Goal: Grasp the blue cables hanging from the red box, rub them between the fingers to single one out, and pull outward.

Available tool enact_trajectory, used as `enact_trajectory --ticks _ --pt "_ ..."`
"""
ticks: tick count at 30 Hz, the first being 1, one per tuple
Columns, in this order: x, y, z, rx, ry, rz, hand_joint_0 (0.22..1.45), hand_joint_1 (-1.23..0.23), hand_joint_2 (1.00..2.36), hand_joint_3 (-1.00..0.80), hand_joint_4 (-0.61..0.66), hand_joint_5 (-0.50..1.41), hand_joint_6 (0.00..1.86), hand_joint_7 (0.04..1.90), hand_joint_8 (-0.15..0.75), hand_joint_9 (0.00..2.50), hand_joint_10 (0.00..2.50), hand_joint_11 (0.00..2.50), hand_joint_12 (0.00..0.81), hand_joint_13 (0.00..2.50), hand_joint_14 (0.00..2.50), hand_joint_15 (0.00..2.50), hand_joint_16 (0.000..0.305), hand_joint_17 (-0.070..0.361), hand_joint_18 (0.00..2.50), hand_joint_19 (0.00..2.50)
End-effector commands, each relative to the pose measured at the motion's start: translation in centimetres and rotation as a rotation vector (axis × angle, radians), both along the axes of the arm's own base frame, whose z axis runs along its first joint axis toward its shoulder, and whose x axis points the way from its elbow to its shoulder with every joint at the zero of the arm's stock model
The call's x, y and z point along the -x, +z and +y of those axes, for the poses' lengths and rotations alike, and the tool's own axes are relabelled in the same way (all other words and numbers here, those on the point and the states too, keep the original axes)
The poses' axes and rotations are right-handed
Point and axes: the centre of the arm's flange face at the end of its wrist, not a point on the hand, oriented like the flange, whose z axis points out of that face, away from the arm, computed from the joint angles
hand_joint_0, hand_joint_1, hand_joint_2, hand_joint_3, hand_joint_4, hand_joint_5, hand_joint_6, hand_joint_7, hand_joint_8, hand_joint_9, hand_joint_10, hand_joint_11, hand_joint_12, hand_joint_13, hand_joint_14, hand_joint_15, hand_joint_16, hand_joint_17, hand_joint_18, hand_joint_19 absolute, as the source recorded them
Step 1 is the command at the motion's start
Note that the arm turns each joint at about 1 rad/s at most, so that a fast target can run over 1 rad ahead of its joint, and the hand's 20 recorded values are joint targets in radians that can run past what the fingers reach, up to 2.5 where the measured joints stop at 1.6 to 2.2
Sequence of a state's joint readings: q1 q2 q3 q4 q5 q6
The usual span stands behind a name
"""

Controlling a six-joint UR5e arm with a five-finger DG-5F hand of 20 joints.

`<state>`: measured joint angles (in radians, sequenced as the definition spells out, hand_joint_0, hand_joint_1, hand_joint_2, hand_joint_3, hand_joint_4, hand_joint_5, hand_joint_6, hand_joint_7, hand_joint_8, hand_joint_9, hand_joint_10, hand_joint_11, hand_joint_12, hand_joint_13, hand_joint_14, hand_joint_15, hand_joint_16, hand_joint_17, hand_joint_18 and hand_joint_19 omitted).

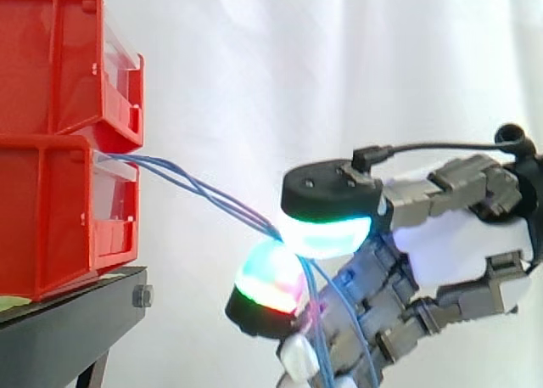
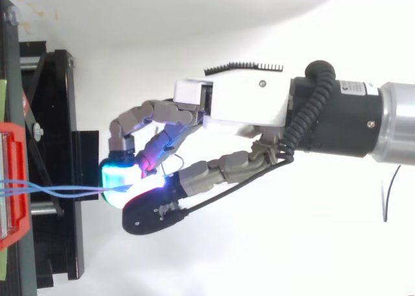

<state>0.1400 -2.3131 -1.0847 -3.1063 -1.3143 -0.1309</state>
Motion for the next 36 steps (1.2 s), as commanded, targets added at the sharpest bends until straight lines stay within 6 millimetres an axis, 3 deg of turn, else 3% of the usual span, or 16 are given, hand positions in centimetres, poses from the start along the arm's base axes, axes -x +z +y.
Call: enact_trajectory --ticks 1,9,14,17,23,28,36 --pt "0.1 -0.6 0.1 -0.018 -0.002 -0.013 0.62 -0.73 1.02 -0.23 0.18 -0.17 0.76 1.07 0.291 0.76 0.01 0.35 0.344 0.71 0.01 0.31 0.046 0.104 0.58 0.54" --pt "-0.1 -0.3 0.1 -0.025 -0.002 -0.022 0.69 -0.85 1.02 -0.26 0.18 -0.19 0.8 0.98 0.281 0.71 0.01 0.36 0.337 0.7 0.01 0.31 0.046 0.104 0.59 0.5" --pt "0.0 -0.3 -0.1 -0.025 -0.003 -0.021 0.73 -0.88 1.01 -0.4 0.2 -0.19 0.81 0.97 0.276 0.7 0.01 0.35 0.331 0.71 0.01 0.3 0.046 0.104 0.61 0.49" --pt "-0.1 -0.3 -0.1 -0.025 -0.003 -0.024 0.68 -0.87 1.0 -0.5 0.22 -0.19 0.8 0.99 0.275 0.71 0.01 0.36 0.333 0.71 0.01 0.31 0.046 0.104 0.61 0.5" --pt "-0.4 0.4 -0.3 -0.027 -0.008 -0.038 0.56 -0.71 1.0 -0.5 0.24 -0.16 0.78 1.03 0.299 0.77 0.01 0.36 0.347 0.73 0.01 0.32 0.047 0.106 0.62 0.53" --pt "-0.5 0.7 -0.3 -0.027 -0.007 -0.044 0.57 -0.61 1.0 -0.5 0.22 -0.16 0.77 1.06 0.296 0.78 0.01 0.36 0.349 0.74 0.01 0.32 0.046 0.105 0.61 0.55" --pt "-0.5 0.6 -0.3 -0.027 -0.007 -0.042 0.61 -0.73 1.02 -0.26 0.21 -0.18 0.8 1.04 0.295 0.75 0.01 0.37 0.35 0.72 0.01 0.32 0.046 0.105 0.61 0.55"
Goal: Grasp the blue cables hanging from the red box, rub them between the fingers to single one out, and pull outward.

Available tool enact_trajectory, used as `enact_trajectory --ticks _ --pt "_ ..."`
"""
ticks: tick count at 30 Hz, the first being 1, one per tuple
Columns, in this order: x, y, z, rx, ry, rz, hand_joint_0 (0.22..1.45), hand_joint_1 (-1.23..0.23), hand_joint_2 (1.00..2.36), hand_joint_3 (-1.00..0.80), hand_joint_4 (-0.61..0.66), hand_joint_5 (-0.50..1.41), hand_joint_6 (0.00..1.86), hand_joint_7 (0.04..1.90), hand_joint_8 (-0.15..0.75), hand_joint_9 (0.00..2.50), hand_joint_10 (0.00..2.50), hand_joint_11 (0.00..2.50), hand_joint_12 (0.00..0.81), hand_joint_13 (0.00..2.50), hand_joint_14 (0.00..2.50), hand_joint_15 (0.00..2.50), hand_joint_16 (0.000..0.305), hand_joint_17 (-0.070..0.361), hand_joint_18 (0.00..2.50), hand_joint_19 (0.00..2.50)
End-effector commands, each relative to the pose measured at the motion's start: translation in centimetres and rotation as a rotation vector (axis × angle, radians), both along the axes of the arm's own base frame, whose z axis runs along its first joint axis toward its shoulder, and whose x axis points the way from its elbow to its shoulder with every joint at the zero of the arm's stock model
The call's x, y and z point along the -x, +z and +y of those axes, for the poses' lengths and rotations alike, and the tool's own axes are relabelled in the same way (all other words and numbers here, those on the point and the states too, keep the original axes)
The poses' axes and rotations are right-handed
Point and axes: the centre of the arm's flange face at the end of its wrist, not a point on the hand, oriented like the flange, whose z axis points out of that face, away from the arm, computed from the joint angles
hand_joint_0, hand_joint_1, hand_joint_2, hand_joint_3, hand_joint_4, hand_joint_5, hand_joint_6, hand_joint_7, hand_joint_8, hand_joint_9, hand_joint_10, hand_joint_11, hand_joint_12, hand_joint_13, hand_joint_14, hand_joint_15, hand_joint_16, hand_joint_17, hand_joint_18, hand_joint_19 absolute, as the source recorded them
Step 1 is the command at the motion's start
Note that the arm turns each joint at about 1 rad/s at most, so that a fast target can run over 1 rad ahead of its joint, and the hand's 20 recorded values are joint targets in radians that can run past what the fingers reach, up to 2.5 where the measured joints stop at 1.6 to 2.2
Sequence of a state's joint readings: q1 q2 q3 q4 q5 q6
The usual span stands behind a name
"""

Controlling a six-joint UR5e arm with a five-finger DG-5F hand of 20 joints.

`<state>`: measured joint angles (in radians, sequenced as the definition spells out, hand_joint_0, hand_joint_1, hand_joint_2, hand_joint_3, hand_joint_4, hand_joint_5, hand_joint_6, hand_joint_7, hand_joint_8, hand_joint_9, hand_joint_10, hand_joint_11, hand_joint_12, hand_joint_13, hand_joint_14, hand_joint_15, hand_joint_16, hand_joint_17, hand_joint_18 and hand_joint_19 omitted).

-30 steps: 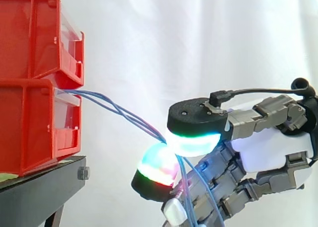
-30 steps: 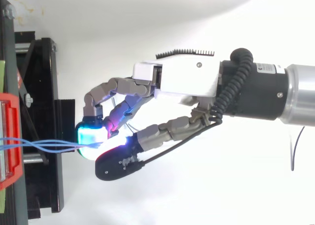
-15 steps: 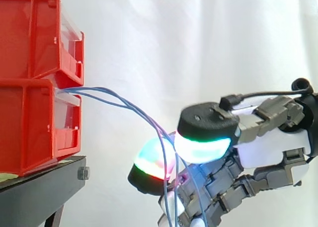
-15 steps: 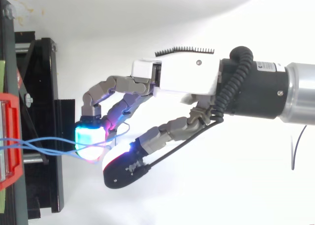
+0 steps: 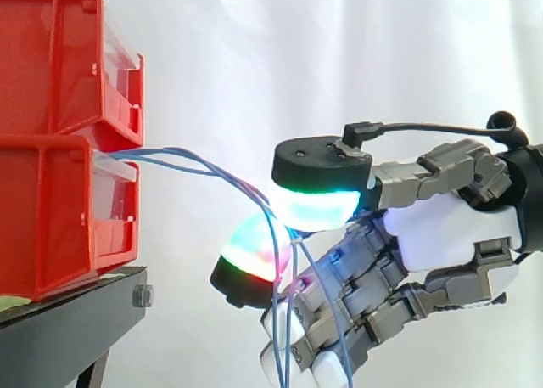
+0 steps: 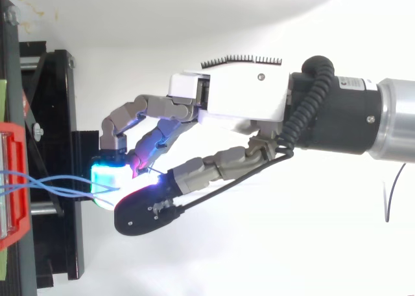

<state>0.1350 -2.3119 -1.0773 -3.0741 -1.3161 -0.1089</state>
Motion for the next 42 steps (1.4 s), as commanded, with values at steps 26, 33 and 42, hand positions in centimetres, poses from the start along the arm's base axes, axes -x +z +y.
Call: enact_trajectory --ticks 26,33,42 --pt "0.05 -0.05 -0.1 0.0 0.0 0.002 0.58 -0.68 1.0 -0.5 0.22 -0.16 0.79 1.05 0.292 0.75 0.01 0.38 0.349 0.72 0.01 0.33 0.047 0.105 0.62 0.54" --pt "0.02 0.02 -0.17 -0.001 0.003 0.001 0.6 -0.58 1.01 -0.33 0.19 -0.15 0.76 1.09 0.296 0.75 0.01 0.36 0.351 0.7 0.01 0.33 0.046 0.104 0.6 0.58" --pt "0.45 -0.3 -0.52 0.0 0.013 0.035 0.65 -0.78 1.01 -0.31 0.21 -0.18 0.79 1.03 0.288 0.72 0.01 0.42 0.348 0.7 0.01 0.32 0.047 0.106 0.6 0.54"
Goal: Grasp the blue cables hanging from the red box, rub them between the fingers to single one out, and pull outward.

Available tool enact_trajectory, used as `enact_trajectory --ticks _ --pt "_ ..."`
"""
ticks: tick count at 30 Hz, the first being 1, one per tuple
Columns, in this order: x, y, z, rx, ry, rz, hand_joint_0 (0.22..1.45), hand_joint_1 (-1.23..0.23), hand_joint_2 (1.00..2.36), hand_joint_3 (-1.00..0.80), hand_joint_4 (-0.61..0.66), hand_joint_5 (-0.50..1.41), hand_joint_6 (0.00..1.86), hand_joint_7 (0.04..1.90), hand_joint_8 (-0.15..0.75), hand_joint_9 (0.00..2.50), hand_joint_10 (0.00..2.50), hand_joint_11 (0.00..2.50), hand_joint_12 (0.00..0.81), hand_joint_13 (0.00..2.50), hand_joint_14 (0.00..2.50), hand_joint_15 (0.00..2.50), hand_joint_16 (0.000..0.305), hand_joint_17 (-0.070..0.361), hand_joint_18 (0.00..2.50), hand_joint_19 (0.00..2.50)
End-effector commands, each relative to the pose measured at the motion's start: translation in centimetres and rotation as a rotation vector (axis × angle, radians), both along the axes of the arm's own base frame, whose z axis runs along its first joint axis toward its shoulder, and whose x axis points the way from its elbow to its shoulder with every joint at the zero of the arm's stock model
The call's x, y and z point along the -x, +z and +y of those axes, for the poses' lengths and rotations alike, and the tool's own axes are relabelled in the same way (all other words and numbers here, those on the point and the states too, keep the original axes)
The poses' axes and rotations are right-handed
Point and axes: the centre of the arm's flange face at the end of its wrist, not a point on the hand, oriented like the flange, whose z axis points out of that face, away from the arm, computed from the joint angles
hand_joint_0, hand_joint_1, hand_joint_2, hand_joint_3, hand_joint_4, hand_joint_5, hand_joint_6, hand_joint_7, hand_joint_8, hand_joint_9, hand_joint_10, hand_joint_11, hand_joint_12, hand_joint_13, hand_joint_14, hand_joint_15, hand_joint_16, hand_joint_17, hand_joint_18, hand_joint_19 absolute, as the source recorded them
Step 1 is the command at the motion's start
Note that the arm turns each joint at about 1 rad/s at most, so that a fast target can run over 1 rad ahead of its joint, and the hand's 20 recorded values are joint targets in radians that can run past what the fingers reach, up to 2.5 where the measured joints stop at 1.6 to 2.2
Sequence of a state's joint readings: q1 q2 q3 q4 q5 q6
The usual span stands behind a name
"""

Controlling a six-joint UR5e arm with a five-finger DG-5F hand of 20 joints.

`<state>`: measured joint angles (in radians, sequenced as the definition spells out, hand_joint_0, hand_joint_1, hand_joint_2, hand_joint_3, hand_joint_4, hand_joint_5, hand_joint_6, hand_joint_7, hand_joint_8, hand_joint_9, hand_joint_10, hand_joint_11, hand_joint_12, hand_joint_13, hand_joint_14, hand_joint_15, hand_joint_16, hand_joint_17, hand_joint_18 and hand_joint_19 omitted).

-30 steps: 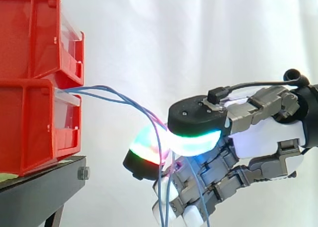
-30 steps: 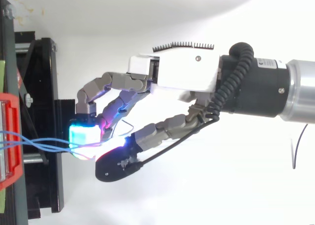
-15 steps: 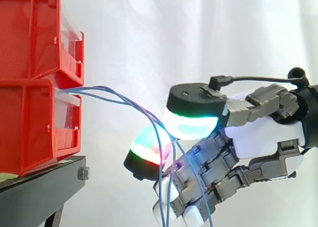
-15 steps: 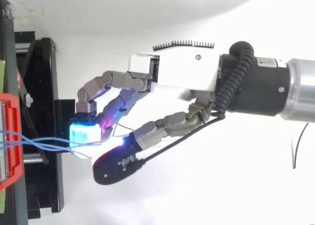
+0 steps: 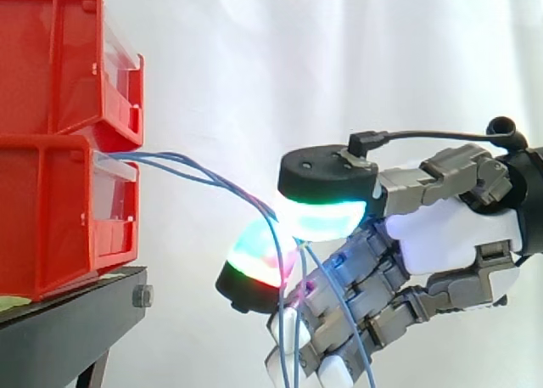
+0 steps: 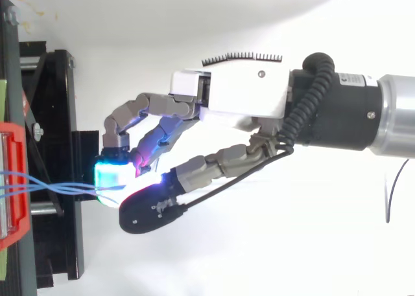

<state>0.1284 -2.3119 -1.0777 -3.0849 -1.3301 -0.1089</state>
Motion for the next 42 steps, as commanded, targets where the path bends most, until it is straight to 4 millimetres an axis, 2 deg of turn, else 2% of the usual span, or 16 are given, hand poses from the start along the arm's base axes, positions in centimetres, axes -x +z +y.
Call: enact_trajectory --ticks 1,9,15,17,21,25,27,30,34,36,42 --pt "0.4 -0.3 -0.2 0.001 0.011 0.033 0.66 -0.8 1.01 -0.33 0.21 -0.19 0.79 1.0 0.283 0.72 0.01 0.42 0.344 0.7 0.01 0.33 0.047 0.106 0.61 0.54" --pt "1.4 -0.2 -0.5 -0.005 0.052 0.1 0.72 -0.87 1.01 -0.36 0.17 -0.19 0.82 1.0 0.281 0.7 0.01 0.44 0.341 0.71 0.01 0.31 0.047 0.105 0.63 0.5" --pt "1.6 -0.1 -0.7 -0.005 0.05 0.11 0.71 -0.87 1.01 -0.42 0.21 -0.2 0.83 0.98 0.276 0.7 0.01 0.43 0.336 0.71 0.01 0.31 0.046 0.104 0.63 0.51" --pt "1.6 0.0 -0.7 -0.005 0.05 0.109 0.66 -0.84 1.0 -0.49 0.22 -0.19 0.83 1.0 0.283 0.71 0.01 0.43 0.34 0.71 0.01 0.32 0.046 0.104 0.63 0.52" --pt "1.6 0.0 -0.7 -0.005 0.05 0.109 0.57 -0.74 1.0 -0.5 0.23 -0.18 0.81 1.03 0.295 0.74 0.01 0.41 0.347 0.72 0.01 0.33 0.047 0.106 0.63 0.54" --pt "1.6 0.1 -0.7 -0.005 0.05 0.106 0.55 -0.61 1.0 -0.5 0.23 -0.16 0.79 1.04 0.304 0.77 0.01 0.4 0.361 0.73 0.01 0.33 0.048 0.108 0.63 0.56" --pt "1.6 0.0 -0.7 -0.005 0.05 0.109 0.59 -0.51 1.01 -0.41 0.2 -0.16 0.78 1.05 0.297 0.77 0.01 0.4 0.355 0.71 0.01 0.33 0.047 0.105 0.62 0.57" --pt "1.6 0.2 -0.8 -0.006 0.05 0.106 0.6 -0.48 1.01 -0.3 0.19 -0.16 0.75 1.09 0.298 0.74 0.01 0.38 0.357 0.7 0.01 0.34 0.047 0.105 0.59 0.6" --pt "1.7 0.4 -1.0 -0.006 0.049 0.104 0.6 -0.51 1.01 -0.2 0.2 -0.16 0.75 1.07 0.307 0.73 0.01 0.38 0.371 0.69 0.01 0.33 0.049 0.111 0.6 0.59" --pt "1.7 0.4 -1.0 -0.006 0.049 0.103 0.6 -0.59 1.01 -0.17 0.22 -0.18 0.76 1.03 0.314 0.72 0.01 0.39 0.381 0.7 0.01 0.34 0.051 0.116 0.61 0.58" --pt "1.7 0.4 -1.0 -0.006 0.049 0.103 0.62 -0.72 1.02 -0.2 0.22 -0.19 0.79 1.03 0.29 0.71 0.01 0.41 0.353 0.69 0.01 0.33 0.048 0.108 0.6 0.57"
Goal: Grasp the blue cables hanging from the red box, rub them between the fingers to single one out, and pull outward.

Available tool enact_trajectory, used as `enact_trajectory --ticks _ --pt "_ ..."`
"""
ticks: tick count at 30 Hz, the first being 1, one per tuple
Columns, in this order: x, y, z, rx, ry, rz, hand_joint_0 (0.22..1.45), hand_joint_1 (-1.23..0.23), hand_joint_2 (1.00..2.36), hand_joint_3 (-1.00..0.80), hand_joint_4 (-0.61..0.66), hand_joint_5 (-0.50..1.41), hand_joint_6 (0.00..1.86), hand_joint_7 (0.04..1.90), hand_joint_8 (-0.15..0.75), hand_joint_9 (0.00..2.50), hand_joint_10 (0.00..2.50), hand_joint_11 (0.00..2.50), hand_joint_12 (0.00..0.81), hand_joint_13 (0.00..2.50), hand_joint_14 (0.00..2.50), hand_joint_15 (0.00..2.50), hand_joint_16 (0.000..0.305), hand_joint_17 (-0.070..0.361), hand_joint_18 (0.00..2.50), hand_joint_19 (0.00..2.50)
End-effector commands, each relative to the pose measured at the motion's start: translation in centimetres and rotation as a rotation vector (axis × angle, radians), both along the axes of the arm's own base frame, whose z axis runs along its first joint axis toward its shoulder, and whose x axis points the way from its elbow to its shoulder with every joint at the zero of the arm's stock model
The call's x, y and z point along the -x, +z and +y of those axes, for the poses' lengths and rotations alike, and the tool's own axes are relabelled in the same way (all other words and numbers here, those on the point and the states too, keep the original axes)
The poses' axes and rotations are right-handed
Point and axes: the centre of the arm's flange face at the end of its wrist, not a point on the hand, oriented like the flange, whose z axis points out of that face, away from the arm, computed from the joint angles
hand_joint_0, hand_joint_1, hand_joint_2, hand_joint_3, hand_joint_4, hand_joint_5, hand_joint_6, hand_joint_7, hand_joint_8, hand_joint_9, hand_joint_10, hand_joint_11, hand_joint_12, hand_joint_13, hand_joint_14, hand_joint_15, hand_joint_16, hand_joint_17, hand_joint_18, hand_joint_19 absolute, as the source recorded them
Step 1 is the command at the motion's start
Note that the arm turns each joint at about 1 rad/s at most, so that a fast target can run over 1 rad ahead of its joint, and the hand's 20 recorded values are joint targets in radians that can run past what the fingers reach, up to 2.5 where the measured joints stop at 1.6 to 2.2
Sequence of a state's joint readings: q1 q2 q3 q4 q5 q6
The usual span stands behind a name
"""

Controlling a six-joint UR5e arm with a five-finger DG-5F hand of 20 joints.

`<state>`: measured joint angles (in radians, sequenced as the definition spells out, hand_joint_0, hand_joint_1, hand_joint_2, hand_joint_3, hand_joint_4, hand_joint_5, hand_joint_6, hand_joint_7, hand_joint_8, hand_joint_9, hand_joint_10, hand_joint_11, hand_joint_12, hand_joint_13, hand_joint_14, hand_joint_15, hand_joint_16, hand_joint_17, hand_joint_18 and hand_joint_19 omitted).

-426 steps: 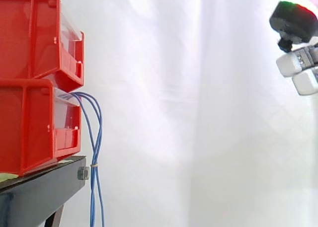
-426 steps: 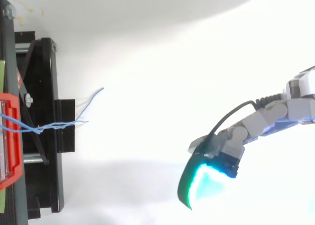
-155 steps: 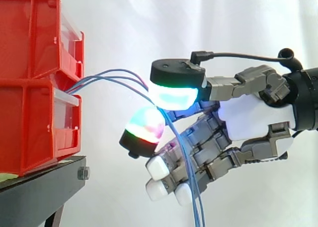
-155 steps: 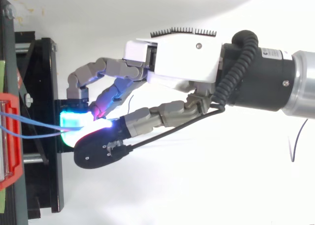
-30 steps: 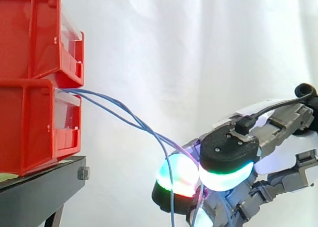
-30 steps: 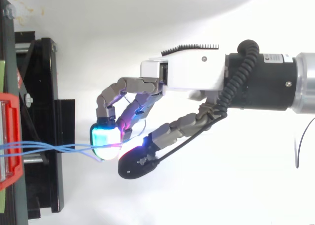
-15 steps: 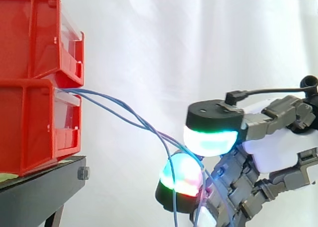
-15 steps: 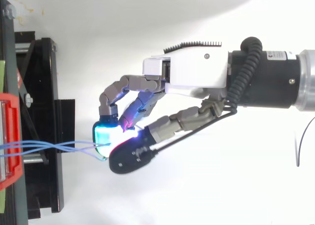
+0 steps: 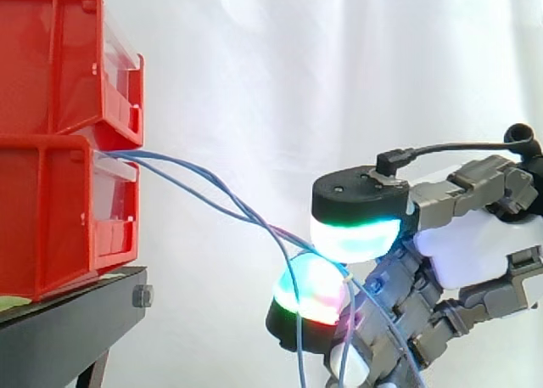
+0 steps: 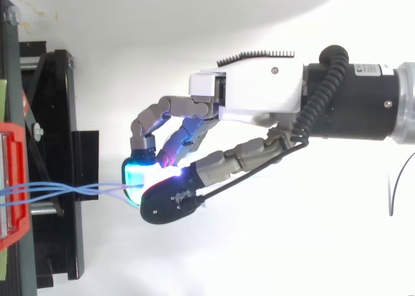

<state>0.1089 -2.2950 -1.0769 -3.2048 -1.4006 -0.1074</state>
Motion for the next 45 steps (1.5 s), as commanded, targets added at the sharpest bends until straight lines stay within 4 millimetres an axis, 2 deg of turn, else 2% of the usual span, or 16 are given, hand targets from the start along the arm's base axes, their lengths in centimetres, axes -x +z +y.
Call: enact_trajectory --ticks 1,12,18,22,25,31,32,37,42,45 --pt "0.04 0.12 -0.12 0.0 -0.002 -0.001 0.63 -0.73 1.02 -0.2 0.22 -0.19 0.8 1.03 0.292 0.71 0.01 0.42 0.352 0.69 0.01 0.33 0.048 0.108 0.6 0.56" --pt "0.06 0.23 -0.12 0.0 -0.002 -0.002 0.71 -0.84 1.02 -0.26 0.17 -0.2 0.83 0.96 0.282 0.7 0.01 0.43 0.342 0.71 0.01 0.32 0.047 0.106 0.63 0.51" --pt "0.04 0.12 -0.12 0.0 -0.002 -0.001 0.75 -0.87 1.01 -0.33 0.22 -0.2 0.83 0.98 0.278 0.69 0.01 0.43 0.336 0.71 0.01 0.31 0.047 0.105 0.64 0.52" --pt "0.02 0.13 -0.12 -0.002 -0.002 -0.002 0.72 -0.89 1.01 -0.43 0.24 -0.2 0.83 0.99 0.278 0.69 0.01 0.43 0.336 0.71 0.01 0.32 0.046 0.104 0.64 0.51" --pt "0.04 0.24 -0.1 -0.001 0.0 -0.004 0.67 -0.84 1.0 -0.5 0.24 -0.19 0.83 1.0 0.28 0.7 0.01 0.43 0.338 0.71 0.01 0.32 0.046 0.104 0.64 0.52" --pt "0.04 0.24 -0.1 -0.001 0.0 -0.004 0.62 -0.76 1.0 -0.5 0.22 -0.18 0.81 1.05 0.289 0.73 0.01 0.42 0.343 0.72 0.01 0.33 0.046 0.104 0.64 0.53" --pt "0.04 0.24 -0.1 -0.001 0.0 -0.004 0.6 -0.68 1.0 -0.44 0.22 -0.17 0.81 1.05 0.292 0.73 0.01 0.41 0.347 0.72 0.01 0.34 0.046 0.104 0.63 0.55" --pt "-0.03 0.21 -0.1 -0.001 0.0 -0.005 0.6 -0.59 1.01 -0.35 0.21 -0.16 0.79 1.08 0.295 0.73 0.01 0.4 0.357 0.71 0.01 0.34 0.046 0.104 0.62 0.58" --pt "0.02 0.25 -0.1 -0.001 0.0 -0.005 0.59 -0.56 1.01 -0.27 0.2 -0.16 0.77 1.08 0.299 0.72 0.01 0.39 0.361 0.69 0.01 0.34 0.047 0.105 0.6 0.6" --pt "0.0 0.14 -0.1 -0.001 0.0 -0.004 0.59 -0.63 1.02 -0.24 0.21 -0.17 0.76 1.08 0.302 0.7 0.01 0.39 0.363 0.68 0.01 0.34 0.047 0.106 0.6 0.58"
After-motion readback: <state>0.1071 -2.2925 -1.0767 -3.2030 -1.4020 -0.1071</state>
